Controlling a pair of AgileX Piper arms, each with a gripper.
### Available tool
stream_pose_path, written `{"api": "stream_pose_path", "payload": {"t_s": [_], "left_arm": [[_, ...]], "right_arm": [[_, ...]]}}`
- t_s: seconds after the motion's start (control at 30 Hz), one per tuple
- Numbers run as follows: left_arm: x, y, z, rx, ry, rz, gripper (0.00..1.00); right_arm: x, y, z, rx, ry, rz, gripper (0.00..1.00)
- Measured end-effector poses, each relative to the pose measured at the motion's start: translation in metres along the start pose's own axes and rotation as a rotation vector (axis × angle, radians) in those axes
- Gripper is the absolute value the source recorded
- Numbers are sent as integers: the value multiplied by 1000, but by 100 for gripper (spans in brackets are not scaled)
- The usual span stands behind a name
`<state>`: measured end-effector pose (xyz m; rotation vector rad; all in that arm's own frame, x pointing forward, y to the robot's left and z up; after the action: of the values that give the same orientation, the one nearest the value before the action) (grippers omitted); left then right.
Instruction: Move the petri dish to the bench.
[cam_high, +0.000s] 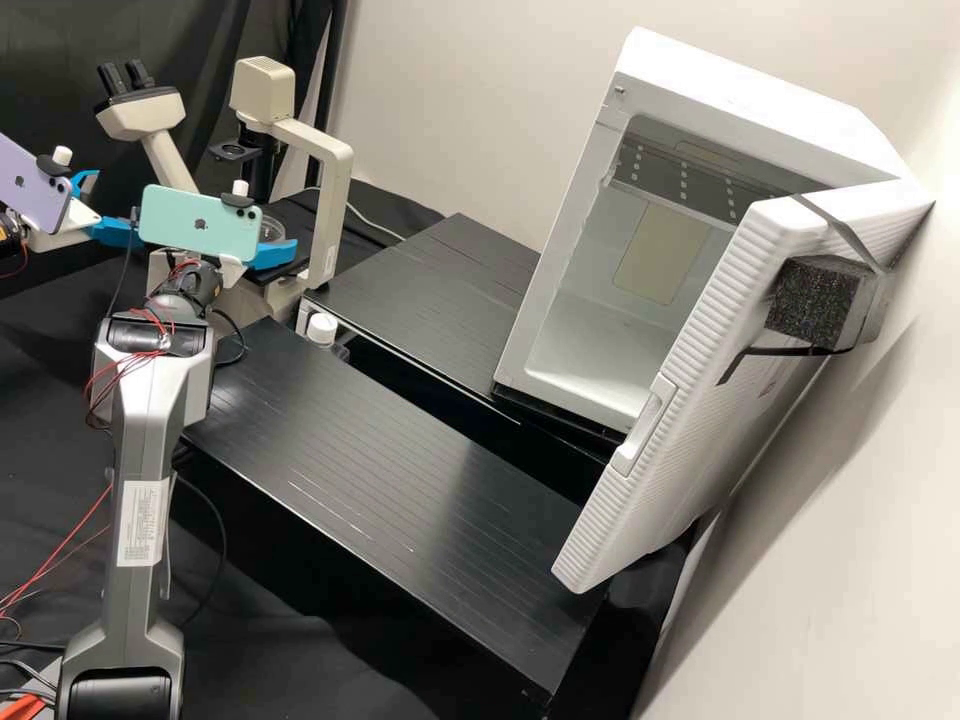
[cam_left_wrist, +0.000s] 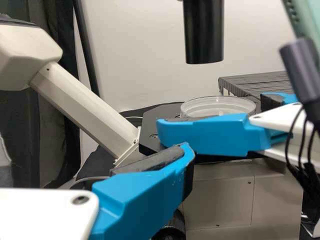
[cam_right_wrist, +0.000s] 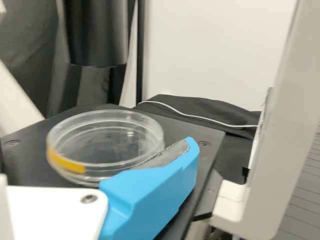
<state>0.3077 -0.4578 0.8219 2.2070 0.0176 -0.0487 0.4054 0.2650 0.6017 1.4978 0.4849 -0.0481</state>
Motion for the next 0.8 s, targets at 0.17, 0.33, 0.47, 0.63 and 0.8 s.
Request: {"api": "stream_pose_path", "payload": {"t_s": [0.17, 0.33, 0.47, 0.63, 0.8], "left_arm": [[0, 0, 0, 0, 0, 0, 100], [0, 0, 0, 0, 0, 0, 100], [0, 0, 0, 0, 0, 0, 100], [0, 0, 0, 0, 0, 0, 100], [0, 0, 0, 0, 0, 0, 100]], "right_arm": [[6, 7, 3, 14, -9, 12, 100], [9, 11, 6, 28, -19, -7, 100], [10, 12, 7, 61, -13, -20, 100], [13, 11, 8, 76, 11, -52, 100], [14, 10, 8, 62, 11, -60, 100]]}}
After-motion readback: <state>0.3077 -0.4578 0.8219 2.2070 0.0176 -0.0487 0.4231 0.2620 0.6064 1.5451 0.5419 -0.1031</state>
